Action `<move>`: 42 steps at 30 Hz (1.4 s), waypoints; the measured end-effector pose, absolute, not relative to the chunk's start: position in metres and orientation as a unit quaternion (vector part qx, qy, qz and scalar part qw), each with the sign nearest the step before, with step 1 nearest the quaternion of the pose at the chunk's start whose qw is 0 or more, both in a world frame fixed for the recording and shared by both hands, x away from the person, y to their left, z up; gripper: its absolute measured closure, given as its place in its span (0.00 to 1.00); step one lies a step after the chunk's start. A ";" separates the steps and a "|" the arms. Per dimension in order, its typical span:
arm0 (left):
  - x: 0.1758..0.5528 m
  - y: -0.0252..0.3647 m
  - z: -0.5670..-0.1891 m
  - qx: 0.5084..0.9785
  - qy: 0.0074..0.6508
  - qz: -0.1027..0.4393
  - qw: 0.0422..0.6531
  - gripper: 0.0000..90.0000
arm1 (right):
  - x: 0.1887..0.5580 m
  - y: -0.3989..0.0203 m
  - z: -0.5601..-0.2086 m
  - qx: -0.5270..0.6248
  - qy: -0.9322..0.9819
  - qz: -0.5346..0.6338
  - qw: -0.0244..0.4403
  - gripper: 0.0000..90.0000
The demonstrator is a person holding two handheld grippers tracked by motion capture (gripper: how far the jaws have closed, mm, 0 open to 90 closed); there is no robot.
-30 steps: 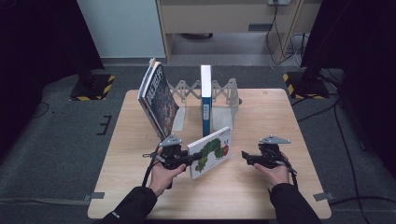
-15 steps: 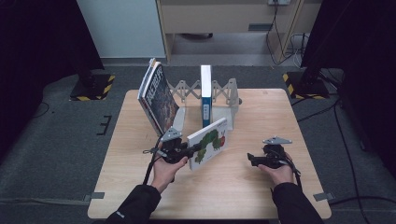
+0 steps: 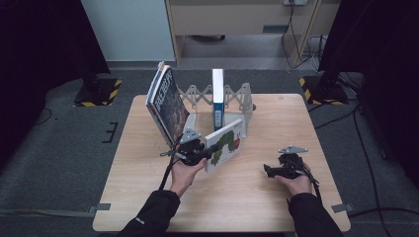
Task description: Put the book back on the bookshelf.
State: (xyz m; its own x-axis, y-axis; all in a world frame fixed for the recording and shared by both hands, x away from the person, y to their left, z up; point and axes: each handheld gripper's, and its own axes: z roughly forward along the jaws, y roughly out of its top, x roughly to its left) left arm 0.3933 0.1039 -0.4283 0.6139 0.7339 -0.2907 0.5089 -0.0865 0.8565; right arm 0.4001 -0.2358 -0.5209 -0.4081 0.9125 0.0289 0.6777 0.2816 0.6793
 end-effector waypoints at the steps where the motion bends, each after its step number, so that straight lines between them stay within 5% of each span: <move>1: 0.395 0.102 -0.427 0.725 0.427 0.108 0.529 0.83 | 0.400 -0.236 -0.521 0.511 0.779 0.311 0.187 0.12; 42: 0.429 0.055 -0.431 0.680 0.449 0.204 0.543 0.83 | 0.398 -0.236 -0.535 0.511 0.780 0.303 0.194 0.05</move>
State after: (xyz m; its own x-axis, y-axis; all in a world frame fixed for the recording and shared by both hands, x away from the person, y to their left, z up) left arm 0.4289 0.0547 -0.4314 0.5145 0.8313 -0.2104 0.3891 -0.0077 0.9211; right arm 0.3981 -0.2358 -0.5347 -0.4020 0.9156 0.0074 0.6801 0.2932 0.6719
